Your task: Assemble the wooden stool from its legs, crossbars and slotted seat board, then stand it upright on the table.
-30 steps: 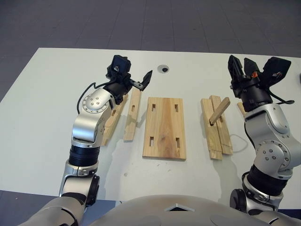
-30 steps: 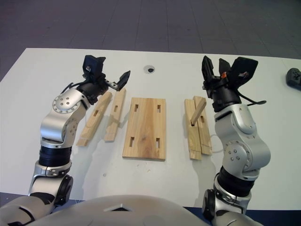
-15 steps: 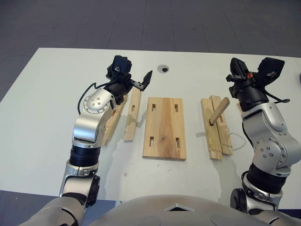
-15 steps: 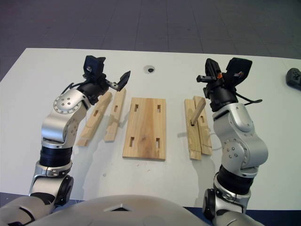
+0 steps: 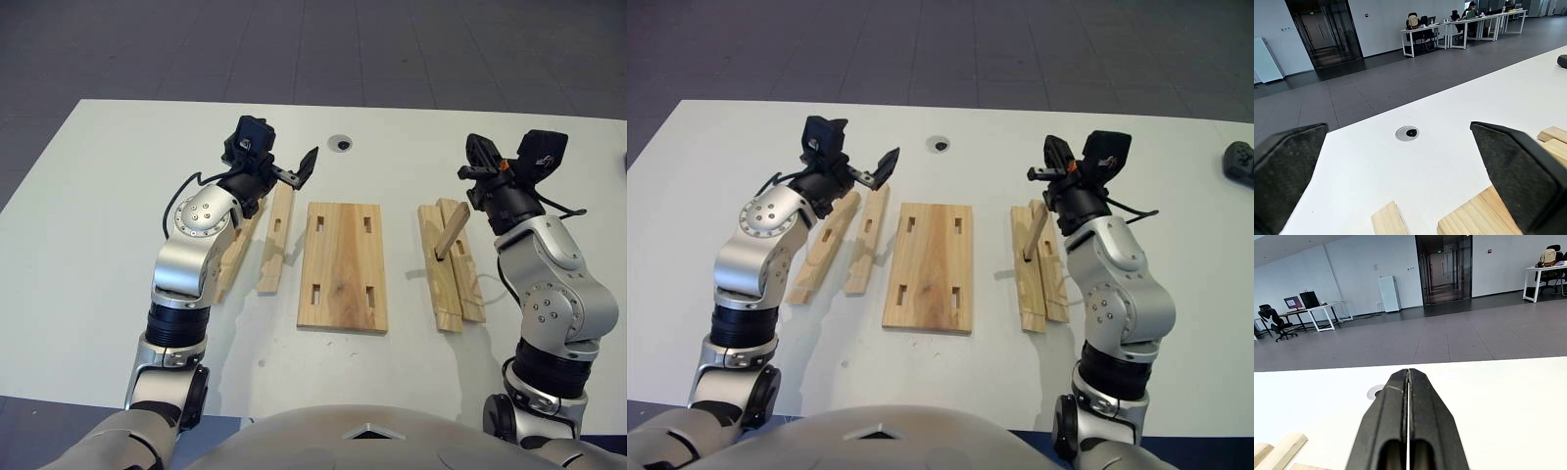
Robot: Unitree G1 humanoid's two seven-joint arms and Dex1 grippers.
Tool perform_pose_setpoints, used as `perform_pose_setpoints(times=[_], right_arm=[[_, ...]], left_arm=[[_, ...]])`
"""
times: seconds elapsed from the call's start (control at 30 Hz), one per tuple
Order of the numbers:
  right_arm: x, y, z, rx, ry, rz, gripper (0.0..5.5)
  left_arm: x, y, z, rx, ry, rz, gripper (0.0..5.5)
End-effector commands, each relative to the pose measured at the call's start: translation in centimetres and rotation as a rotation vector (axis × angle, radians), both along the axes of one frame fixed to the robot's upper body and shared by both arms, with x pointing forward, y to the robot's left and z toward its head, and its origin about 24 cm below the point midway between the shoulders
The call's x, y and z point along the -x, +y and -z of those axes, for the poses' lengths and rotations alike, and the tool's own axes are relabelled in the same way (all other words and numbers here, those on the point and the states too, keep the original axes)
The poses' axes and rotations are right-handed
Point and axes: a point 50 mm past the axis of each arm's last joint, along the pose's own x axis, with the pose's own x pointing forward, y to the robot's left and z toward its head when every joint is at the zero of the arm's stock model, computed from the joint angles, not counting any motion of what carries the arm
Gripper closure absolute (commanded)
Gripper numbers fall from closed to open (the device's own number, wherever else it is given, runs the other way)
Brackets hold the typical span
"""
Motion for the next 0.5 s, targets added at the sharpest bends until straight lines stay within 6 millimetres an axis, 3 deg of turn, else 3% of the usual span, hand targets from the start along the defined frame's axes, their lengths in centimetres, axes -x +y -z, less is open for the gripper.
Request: perform_pose_setpoints(times=[0.03, 0.17, 0.23, 0.3, 0.4, 0.43, 0.5], right_arm=[[-0.8, -0.1, -3.4, 0.037, -0.131, -0.004, 5.49], [-1.1, 0.2, -5.8, 0.047, -0.214, -0.015, 5.49], [-1.0, 0.3, -5.1, 0.057, -0.187, -0.025, 5.49], [-0.7, 0.1, -1.7, 0.054, -0.061, -0.029, 5.49], [1.7, -1.2, 5.7, 0.075, 0.213, -0.015, 5.49], [2.6, -1.5, 7.4, 0.091, 0.275, -0.018, 5.49], [3.6, -2.0, 8.9, 0.099, 0.323, 0.001, 5.49]], left_arm=[[0.1, 0.1, 0.1, -0.005, -0.002, -0.008, 0.1], [0.0, 0.1, 0.0, -0.004, -0.004, -0.008, 0.1], [0.0, 0.1, 0.0, -0.004, -0.003, -0.008, 0.1], [0.1, 0.0, 0.0, -0.003, -0.002, -0.008, 0.1], [0.1, 0.0, 0.0, -0.001, -0.001, -0.006, 0.1], [0.1, 0.1, 0.0, -0.001, 0.0, -0.007, 0.1], [0.1, 0.1, 0.0, -0.001, 0.003, -0.007, 0.1]])
